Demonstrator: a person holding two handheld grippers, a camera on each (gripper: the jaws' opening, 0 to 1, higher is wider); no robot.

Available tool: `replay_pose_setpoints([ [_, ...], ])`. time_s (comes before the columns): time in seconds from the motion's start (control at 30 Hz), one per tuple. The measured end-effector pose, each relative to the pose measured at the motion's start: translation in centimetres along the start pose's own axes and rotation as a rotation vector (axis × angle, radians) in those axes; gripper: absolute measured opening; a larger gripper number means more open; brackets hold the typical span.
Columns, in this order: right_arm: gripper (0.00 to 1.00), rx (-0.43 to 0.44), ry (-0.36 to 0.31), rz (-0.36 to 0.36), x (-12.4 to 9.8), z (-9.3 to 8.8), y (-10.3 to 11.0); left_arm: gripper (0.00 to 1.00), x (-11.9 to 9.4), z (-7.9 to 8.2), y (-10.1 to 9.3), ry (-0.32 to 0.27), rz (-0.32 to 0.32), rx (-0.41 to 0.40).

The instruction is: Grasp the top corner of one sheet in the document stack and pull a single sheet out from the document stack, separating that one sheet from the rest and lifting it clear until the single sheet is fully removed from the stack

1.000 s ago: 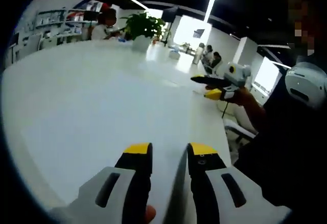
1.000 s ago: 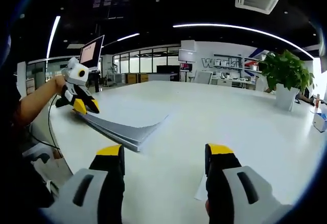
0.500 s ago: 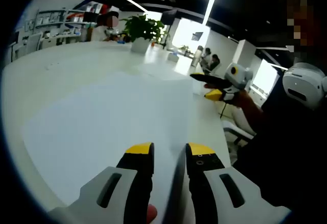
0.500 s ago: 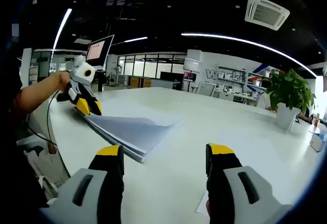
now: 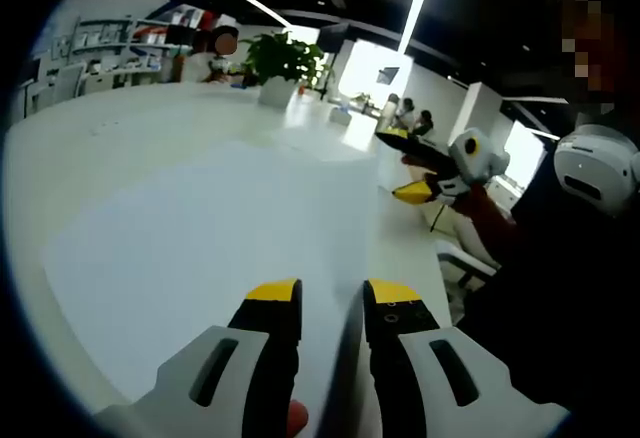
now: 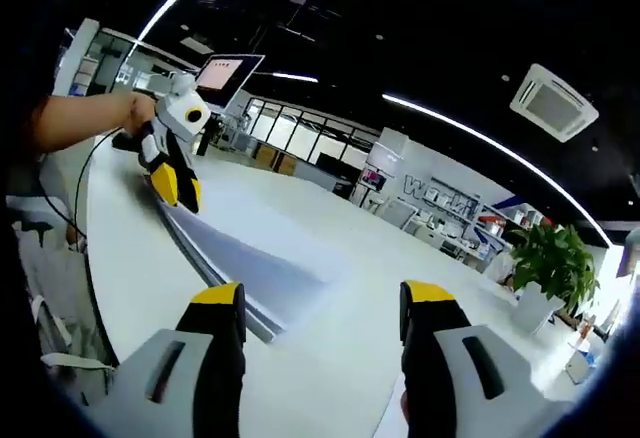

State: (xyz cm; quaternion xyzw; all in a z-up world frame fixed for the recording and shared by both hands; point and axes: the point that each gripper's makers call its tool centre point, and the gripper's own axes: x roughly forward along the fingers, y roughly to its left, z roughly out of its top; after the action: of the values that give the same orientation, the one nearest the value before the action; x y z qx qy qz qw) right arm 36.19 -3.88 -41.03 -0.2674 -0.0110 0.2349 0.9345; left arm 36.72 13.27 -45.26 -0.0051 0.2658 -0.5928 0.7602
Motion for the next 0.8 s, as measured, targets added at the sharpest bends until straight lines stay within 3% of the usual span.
replay_pose_setpoints([
  [0.23,0.59,-0.38,-0.016,-0.095,1.1,1.9,0.7,0.26,-0.1,0.0,0.0,0.003,0.008,0.013],
  [0.37,0.58,-0.612,-0.05,-0.078,1.7,3.0,2.7,0.26,-0.1,0.0,0.0,-0.001,0.01,0.009],
  [0.47,0.54,-0.749,-0.041,-0.039,2.4,2.8,4.3,0.26,-0.1,0.0,0.0,-0.002,0.015,0.008],
  [0.57,0.49,-0.805,-0.038,-0.031,3.0,2.6,5.0,0.26,-0.1,0.0,0.0,-0.005,0.019,0.02],
  [0.8,0.46,-0.812,-0.069,-0.011,4.6,3.5,6.1,0.26,0.0,0.0,-0.2,-0.019,0.035,0.027],
])
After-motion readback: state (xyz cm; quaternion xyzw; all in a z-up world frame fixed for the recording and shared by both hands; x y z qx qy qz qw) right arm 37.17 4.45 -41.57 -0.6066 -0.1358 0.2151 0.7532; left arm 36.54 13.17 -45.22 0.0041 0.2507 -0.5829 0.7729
